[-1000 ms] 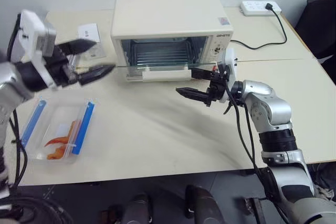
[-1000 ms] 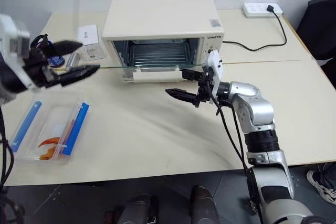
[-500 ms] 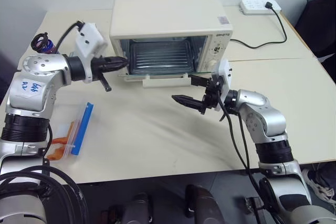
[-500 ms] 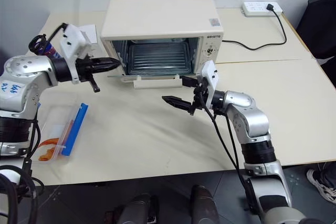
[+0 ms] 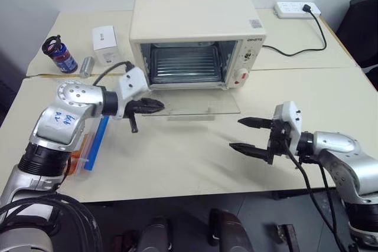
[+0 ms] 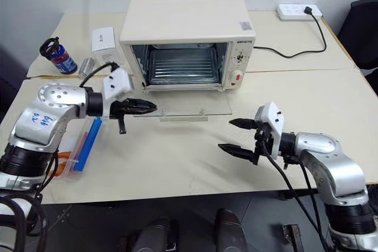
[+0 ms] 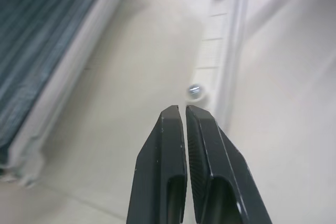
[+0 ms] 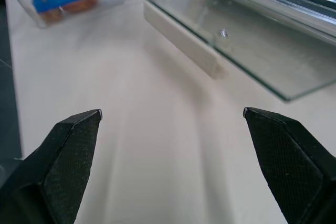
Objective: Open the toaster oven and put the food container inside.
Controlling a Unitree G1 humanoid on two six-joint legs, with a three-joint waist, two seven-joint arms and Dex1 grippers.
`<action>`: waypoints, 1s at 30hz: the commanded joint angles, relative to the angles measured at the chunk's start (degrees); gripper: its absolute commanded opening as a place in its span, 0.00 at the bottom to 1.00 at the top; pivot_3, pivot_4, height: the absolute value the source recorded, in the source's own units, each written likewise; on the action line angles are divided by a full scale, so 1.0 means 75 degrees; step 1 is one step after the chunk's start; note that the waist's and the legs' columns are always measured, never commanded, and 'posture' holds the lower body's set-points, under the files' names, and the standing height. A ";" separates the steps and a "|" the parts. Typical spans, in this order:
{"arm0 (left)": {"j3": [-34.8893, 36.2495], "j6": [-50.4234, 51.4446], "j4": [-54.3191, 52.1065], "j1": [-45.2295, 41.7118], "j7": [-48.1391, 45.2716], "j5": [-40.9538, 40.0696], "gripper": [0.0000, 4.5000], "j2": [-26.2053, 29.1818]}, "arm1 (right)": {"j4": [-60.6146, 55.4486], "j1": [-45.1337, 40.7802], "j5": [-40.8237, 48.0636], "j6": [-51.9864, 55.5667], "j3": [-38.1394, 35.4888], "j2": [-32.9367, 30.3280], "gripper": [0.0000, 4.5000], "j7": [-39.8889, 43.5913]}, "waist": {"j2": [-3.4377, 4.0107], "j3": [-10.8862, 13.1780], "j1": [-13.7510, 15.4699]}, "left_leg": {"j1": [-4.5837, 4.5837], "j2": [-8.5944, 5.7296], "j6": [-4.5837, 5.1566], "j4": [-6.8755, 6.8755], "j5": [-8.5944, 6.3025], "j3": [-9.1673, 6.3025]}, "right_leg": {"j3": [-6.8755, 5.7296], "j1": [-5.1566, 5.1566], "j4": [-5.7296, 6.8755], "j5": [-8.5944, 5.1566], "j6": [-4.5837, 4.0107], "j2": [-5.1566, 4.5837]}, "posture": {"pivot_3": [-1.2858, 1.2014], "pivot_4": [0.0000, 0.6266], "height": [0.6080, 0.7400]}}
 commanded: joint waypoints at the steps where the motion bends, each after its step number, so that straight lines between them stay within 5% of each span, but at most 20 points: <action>1: -0.0283 0.0053 -0.0221 0.0219 0.0191 0.0528 0.05 -0.0017 | -0.0535 -0.0104 0.0804 0.0365 -0.0594 -0.0117 1.00 -0.0168 | -0.0002 -0.0001 0.0011 | 0.0000 0.0001 0.0001 0.0000 0.0000 0.0000 | 0.0001 0.0000 0.0000 0.0000 0.0000 0.0000 | 0.52 0.24 1.00; 8: -0.0429 0.0747 -0.0576 0.0467 0.0768 0.1186 0.05 -0.0149 | -0.0610 -0.0936 0.1742 0.0801 -0.0726 -0.0035 1.00 -0.0571 | -0.0008 -0.0002 0.0073 | -0.0006 -0.0001 0.0007 0.0013 -0.0004 -0.0005 | 0.0001 0.0002 0.0002 0.0000 0.0000 -0.0002 | 0.52 0.24 1.00; 14: 0.1974 0.3578 -0.2669 0.0682 0.1413 -0.0259 0.05 -0.0153 | -0.0337 -0.1611 0.1836 0.0721 -0.0262 -0.0237 1.00 -0.0015 | -0.0023 0.0007 0.0057 | -0.0025 0.0003 0.0008 0.0020 -0.0004 -0.0014 | -0.0002 -0.0009 0.0003 0.0000 0.0000 -0.0002 | 0.52 0.24 1.00; 20: 0.5302 0.7687 -0.5088 0.0888 0.2126 -0.0866 0.37 -0.0100 | 0.0498 -0.2415 0.1663 0.0694 0.0414 -0.0308 1.00 0.0998 | -0.0026 0.0006 0.0002 | -0.0026 0.0005 0.0011 0.0028 -0.0008 -0.0057 | -0.0006 -0.0002 0.0003 0.0000 0.0000 -0.0002 | 0.52 0.24 1.00; 23: 0.6975 0.8195 -0.5841 0.1741 0.2609 -0.1100 0.56 -0.0430 | 0.1059 -0.2845 0.1386 0.0398 0.0785 -0.0222 1.00 0.1539 | -0.0027 0.0005 -0.0009 | -0.0024 0.0006 0.0010 0.0031 -0.0008 -0.0064 | -0.0006 0.0001 0.0005 0.0000 0.0000 -0.0002 | 0.52 0.24 1.00; 27: 0.9455 0.8195 -0.7163 0.3135 0.3837 -0.0936 0.83 -0.2295 | 0.1890 -0.3440 0.0748 -0.0314 0.1365 0.0153 1.00 0.2068 | -0.0057 -0.0002 -0.0017 | -0.0008 0.0010 0.0007 0.0032 -0.0014 -0.0074 | 0.0012 0.0000 0.0014 0.0000 -0.0001 0.0002 | 0.52 0.24 1.00; 30: 1.0758 0.8195 -0.7356 0.3623 0.4747 -0.1951 0.96 -0.3049 | 0.2281 -0.3666 0.0544 -0.0556 0.1573 0.0331 1.00 0.2379 | -0.0098 -0.0019 0.0020 | -0.0019 0.0014 0.0002 0.0054 -0.0020 -0.0082 | 0.0004 0.0005 0.0018 0.0000 -0.0002 0.0001 | 0.52 0.24 1.00</action>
